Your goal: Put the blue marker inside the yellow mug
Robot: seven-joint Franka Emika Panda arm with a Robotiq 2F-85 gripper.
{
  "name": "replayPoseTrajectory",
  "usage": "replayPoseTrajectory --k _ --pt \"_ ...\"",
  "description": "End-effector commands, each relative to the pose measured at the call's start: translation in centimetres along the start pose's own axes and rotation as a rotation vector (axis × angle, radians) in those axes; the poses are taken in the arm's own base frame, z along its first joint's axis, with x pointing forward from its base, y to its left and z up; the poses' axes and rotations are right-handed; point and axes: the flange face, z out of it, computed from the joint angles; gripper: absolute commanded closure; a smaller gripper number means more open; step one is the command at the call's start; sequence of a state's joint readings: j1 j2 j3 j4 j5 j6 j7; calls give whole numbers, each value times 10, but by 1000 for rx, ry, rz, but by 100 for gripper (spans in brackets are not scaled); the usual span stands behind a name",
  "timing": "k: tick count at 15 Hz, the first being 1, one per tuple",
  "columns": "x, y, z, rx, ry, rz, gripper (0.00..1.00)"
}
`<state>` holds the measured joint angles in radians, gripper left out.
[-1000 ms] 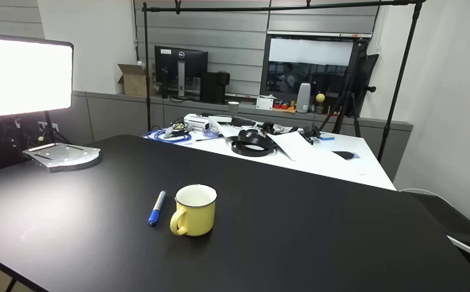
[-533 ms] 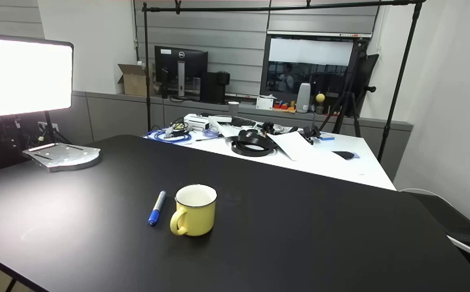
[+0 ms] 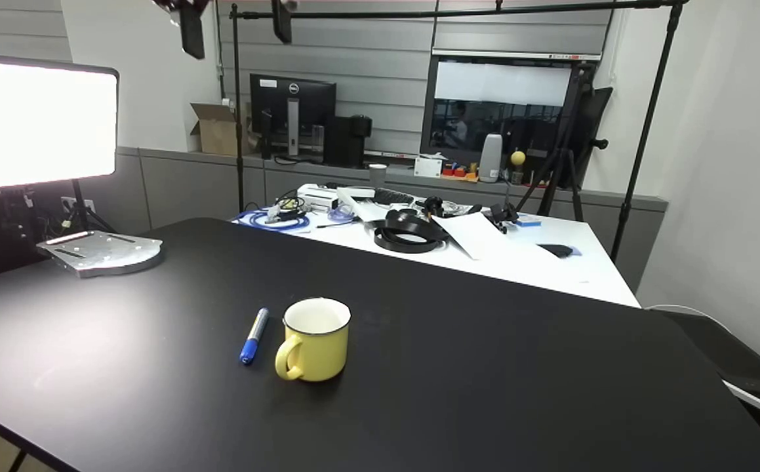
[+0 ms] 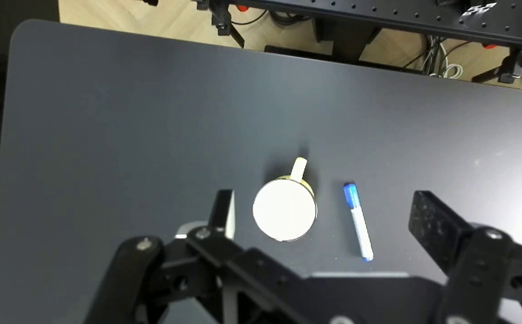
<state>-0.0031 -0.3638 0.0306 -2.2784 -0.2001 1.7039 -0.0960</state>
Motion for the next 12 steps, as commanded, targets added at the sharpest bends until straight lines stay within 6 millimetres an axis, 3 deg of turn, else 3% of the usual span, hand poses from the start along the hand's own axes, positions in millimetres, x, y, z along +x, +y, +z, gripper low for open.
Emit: replayPoseTrajectory --k 1,6,7,9,12 --pt "72 -18 28 -30 -38 -83 0" --pt "141 -71 67 -33 -89 -202 0" --pt "116 -64 67 -27 -66 -180 0" --pt "135 -77 78 -24 -86 -207 0" --pt "140 -81 88 -19 -43 -182 0"
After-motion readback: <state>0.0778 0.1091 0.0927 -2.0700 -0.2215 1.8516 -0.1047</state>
